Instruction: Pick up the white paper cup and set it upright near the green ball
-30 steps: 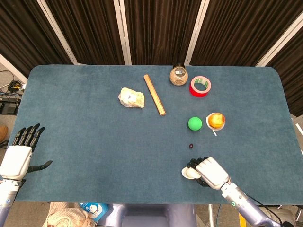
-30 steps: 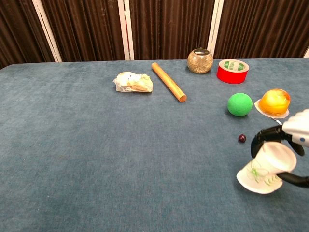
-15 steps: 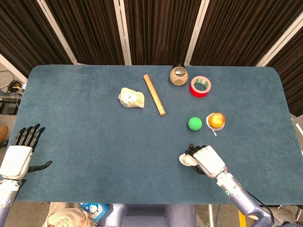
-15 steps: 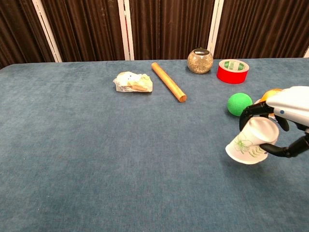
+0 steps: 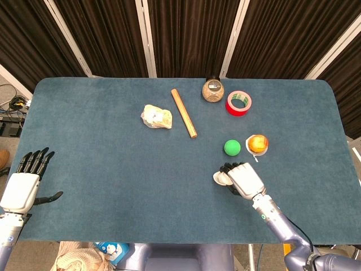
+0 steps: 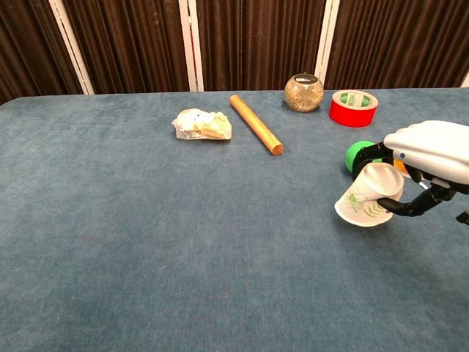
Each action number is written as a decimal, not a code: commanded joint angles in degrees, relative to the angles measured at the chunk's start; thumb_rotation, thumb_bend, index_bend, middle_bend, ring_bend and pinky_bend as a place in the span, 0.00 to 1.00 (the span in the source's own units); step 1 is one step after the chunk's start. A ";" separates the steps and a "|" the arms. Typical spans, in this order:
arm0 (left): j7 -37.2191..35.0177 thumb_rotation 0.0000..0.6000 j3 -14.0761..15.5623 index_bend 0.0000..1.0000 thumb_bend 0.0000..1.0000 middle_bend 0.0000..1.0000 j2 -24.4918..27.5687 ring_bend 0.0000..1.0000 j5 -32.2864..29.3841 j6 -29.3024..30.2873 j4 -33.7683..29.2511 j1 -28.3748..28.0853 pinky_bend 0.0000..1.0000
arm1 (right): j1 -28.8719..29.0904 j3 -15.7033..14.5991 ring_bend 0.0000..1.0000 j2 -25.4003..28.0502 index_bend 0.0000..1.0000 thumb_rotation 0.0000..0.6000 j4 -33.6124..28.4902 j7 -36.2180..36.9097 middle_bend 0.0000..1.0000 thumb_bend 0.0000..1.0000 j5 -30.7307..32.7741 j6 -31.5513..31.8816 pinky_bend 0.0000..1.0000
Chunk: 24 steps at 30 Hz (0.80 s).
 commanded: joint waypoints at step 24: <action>-0.11 1.00 0.23 0.00 0.00 0.00 0.01 0.00 0.26 0.36 -0.08 0.20 0.00 | -1.37 -1.63 0.01 3.74 0.00 1.00 -5.73 -16.38 0.00 0.39 13.29 1.55 0.19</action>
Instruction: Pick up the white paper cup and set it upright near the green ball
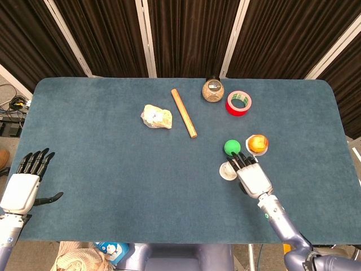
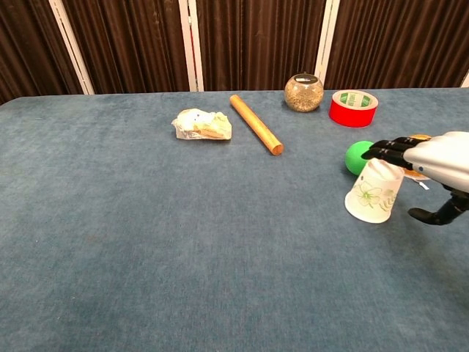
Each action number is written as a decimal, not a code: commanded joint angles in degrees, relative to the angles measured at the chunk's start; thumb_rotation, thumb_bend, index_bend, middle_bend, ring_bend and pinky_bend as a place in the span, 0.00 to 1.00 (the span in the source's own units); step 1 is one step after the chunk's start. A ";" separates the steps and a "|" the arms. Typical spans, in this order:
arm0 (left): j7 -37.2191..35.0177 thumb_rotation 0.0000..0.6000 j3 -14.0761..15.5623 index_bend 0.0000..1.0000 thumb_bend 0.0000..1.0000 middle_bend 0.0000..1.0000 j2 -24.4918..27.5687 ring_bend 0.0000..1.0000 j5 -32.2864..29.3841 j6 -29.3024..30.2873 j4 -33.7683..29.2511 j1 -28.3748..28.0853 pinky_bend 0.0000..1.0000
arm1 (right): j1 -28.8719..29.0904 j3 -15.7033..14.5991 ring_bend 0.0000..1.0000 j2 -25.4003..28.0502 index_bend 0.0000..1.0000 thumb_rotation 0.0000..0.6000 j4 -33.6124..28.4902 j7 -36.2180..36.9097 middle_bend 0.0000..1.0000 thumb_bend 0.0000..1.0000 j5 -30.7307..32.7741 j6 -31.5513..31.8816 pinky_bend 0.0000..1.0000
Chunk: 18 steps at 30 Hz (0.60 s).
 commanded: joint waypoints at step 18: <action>0.43 1.00 0.09 0.00 0.00 0.00 -0.34 0.00 0.48 0.63 0.10 0.18 0.00 | -14.85 -8.68 0.00 16.99 0.00 1.00 -6.93 18.11 0.00 0.39 -16.55 22.62 0.14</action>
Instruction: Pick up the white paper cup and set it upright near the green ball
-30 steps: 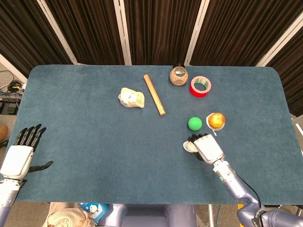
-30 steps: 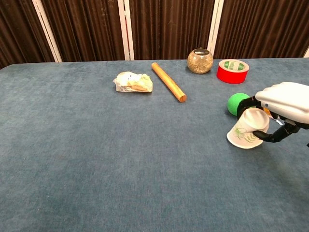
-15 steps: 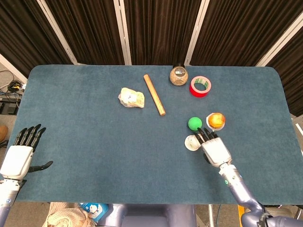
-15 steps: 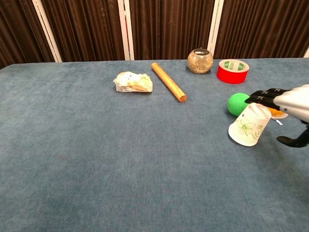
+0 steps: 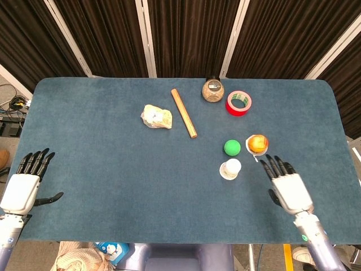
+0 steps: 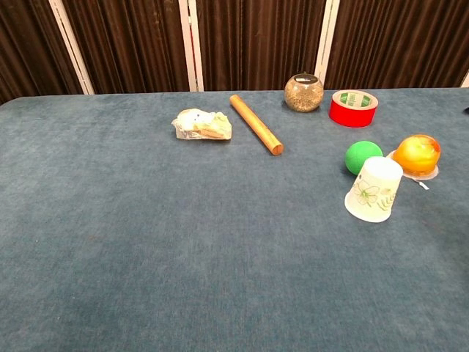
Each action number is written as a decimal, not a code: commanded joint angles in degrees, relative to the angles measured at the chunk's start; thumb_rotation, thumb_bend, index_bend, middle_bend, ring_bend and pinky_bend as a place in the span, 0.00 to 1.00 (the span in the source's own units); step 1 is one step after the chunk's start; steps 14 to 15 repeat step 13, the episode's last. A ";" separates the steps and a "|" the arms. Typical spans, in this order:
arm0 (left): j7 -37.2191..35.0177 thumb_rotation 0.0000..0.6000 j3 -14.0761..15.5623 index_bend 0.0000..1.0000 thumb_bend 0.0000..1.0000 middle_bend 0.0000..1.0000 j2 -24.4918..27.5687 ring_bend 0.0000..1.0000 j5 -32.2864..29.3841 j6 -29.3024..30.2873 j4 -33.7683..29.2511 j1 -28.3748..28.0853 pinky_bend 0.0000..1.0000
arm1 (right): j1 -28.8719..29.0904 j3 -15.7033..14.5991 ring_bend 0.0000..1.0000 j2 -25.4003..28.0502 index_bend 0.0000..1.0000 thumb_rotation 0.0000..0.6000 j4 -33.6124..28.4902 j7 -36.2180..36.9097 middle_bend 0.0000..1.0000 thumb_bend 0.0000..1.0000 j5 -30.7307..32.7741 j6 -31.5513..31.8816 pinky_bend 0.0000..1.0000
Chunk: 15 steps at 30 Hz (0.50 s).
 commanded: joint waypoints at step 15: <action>0.05 1.00 -0.17 0.00 0.00 0.00 -0.75 0.00 1.73 1.84 1.71 0.11 0.00 | -10.49 0.18 0.00 -0.54 0.00 1.00 11.01 16.21 0.00 0.39 -4.38 14.69 0.07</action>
